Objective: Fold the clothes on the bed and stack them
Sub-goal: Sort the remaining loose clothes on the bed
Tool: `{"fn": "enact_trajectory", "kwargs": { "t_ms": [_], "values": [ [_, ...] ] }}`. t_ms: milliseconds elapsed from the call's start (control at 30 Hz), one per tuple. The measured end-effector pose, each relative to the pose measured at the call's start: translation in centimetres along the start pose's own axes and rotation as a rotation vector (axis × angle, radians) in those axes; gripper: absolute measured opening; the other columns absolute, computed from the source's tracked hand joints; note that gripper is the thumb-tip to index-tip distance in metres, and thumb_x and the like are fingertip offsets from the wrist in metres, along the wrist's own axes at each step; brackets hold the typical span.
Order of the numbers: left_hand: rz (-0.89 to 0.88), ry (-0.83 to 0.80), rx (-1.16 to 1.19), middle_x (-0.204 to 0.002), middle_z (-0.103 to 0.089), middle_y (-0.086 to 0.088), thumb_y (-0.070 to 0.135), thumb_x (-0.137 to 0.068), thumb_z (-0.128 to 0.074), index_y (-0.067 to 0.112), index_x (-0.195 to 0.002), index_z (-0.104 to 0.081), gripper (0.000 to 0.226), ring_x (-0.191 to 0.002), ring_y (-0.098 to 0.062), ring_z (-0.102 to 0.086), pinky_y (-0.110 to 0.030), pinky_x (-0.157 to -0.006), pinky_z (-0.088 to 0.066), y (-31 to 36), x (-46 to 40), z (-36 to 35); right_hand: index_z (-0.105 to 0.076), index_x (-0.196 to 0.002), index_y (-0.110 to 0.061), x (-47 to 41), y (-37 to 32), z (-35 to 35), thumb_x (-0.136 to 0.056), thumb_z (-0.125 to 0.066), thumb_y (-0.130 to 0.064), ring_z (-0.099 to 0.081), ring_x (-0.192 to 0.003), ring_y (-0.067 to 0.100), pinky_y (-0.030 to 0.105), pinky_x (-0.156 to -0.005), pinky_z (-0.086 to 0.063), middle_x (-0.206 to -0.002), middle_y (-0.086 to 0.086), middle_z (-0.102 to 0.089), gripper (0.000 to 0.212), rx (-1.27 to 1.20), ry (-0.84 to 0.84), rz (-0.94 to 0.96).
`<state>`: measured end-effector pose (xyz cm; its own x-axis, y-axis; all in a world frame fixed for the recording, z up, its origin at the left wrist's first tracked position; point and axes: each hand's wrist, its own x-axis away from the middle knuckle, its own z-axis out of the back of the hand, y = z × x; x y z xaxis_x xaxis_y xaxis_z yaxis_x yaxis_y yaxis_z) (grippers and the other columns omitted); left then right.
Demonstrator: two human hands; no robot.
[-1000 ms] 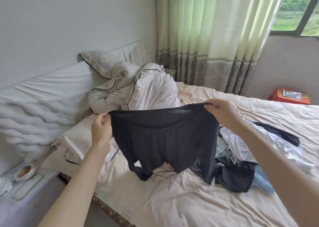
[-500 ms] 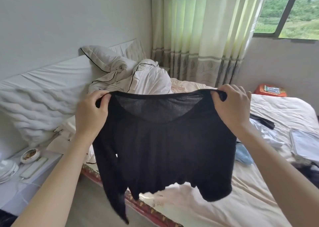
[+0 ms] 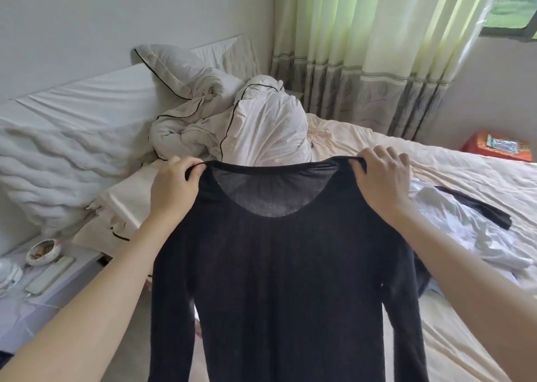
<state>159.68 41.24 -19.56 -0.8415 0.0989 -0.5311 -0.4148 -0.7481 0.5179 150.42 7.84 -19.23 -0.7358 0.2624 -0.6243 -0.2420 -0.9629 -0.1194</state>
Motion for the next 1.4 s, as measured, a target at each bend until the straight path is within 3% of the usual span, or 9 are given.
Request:
{"fn": "enact_trajectory", "kwargs": {
  "t_ms": [367, 567, 633, 733, 933, 1100, 1233, 1400],
  "values": [
    [0.332, -0.245, -0.058, -0.106, -0.063, -0.013, 0.024, -0.097, -0.05, 0.011, -0.106, -0.068, 0.024, -0.1, -0.031, -0.055, -0.032, -0.083, -0.037, -15.5, -9.7, -25.2, -0.065, -0.11, -0.008, -8.0, 0.3, -31.3, -0.097, -0.047, -0.028, -0.05, -0.107, 0.036, 0.039, -0.091, -0.03, -0.111, 0.017, -0.06, 0.03, -0.149, -0.465, -0.182],
    [0.407, -0.319, -0.075, -0.103, -0.059, -0.009, 0.02, -0.096, -0.051, 0.009, -0.101, -0.068, 0.02, -0.089, -0.023, -0.054, -0.022, -0.073, -0.032, -23.0, -10.7, -36.9, -0.065, -0.102, -0.004, -7.1, 0.7, -45.7, -0.095, -0.049, -0.023, -0.053, -0.099, 0.038, 0.042, -0.091, -0.033, -0.106, 0.02, -0.062, 0.026, -0.198, -0.65, -0.236],
    [0.394, -0.343, -0.086, -0.102, -0.062, -0.013, 0.019, -0.095, -0.051, 0.008, -0.1, -0.068, 0.021, -0.096, -0.028, -0.056, -0.032, -0.083, -0.04, -25.2, -10.6, -40.0, -0.065, -0.102, -0.005, -6.5, 0.9, -49.5, -0.094, -0.05, -0.024, -0.054, -0.098, 0.038, 0.039, -0.087, -0.032, -0.103, 0.02, -0.063, 0.026, -0.188, -0.678, -0.262],
    [0.375, -0.36, -0.154, -0.102, -0.063, -0.015, 0.022, -0.096, -0.051, 0.01, -0.102, -0.068, 0.021, -0.102, -0.031, -0.055, -0.039, -0.093, -0.039, -28.1, -10.5, -44.2, -0.063, -0.105, -0.006, -6.0, 1.3, -54.5, -0.093, -0.052, -0.026, -0.054, -0.1, 0.037, 0.037, -0.082, -0.032, -0.102, 0.018, -0.065, 0.025, -0.184, -0.689, -0.329],
    [0.323, -0.366, -0.285, -0.108, -0.061, -0.014, 0.025, -0.099, -0.045, 0.011, -0.107, -0.063, 0.025, -0.101, -0.035, -0.053, -0.041, -0.088, -0.035, -32.0, -9.4, -50.5, -0.058, -0.098, -0.005, -3.1, 1.8, -61.3, -0.094, -0.052, -0.023, -0.052, -0.101, 0.035, 0.042, -0.088, -0.035, -0.103, 0.015, -0.063, 0.02, -0.242, -0.651, -0.381],
    [0.203, -0.429, -0.397, -0.111, -0.06, -0.016, 0.028, -0.1, -0.042, 0.009, -0.111, -0.061, 0.029, -0.102, -0.036, -0.052, -0.041, -0.085, -0.03, -33.8, -7.2, -53.1, -0.058, -0.104, -0.005, -0.5, 2.2, -63.9, -0.097, -0.046, -0.028, -0.051, -0.103, 0.033, 0.037, -0.089, -0.025, -0.11, 0.012, -0.061, 0.027, -0.139, -0.675, -0.297],
    [0.166, -0.47, -0.414, -0.11, -0.058, -0.017, 0.027, -0.099, -0.044, 0.008, -0.112, -0.057, 0.027, -0.101, -0.038, -0.053, -0.044, -0.083, -0.032, -34.2, -6.6, -53.5, -0.055, -0.11, -0.006, -0.2, 2.4, -64.5, -0.097, -0.045, -0.031, -0.047, -0.112, 0.034, 0.041, -0.091, -0.027, -0.116, 0.014, -0.057, 0.03, -0.052, -0.698, -0.231],
    [0.158, -0.557, -0.375, -0.122, -0.051, -0.021, 0.018, -0.097, -0.047, 0.009, -0.135, -0.045, 0.039, -0.111, -0.04, -0.048, -0.05, -0.09, -0.035, -33.0, -6.2, -50.6, -0.049, -0.128, -0.007, 0.3, 1.2, -61.7, -0.095, -0.048, -0.028, -0.038, -0.125, 0.033, 0.044, -0.101, -0.025, -0.131, 0.014, -0.047, 0.039, -0.061, -0.661, -0.187]
  ]
}}
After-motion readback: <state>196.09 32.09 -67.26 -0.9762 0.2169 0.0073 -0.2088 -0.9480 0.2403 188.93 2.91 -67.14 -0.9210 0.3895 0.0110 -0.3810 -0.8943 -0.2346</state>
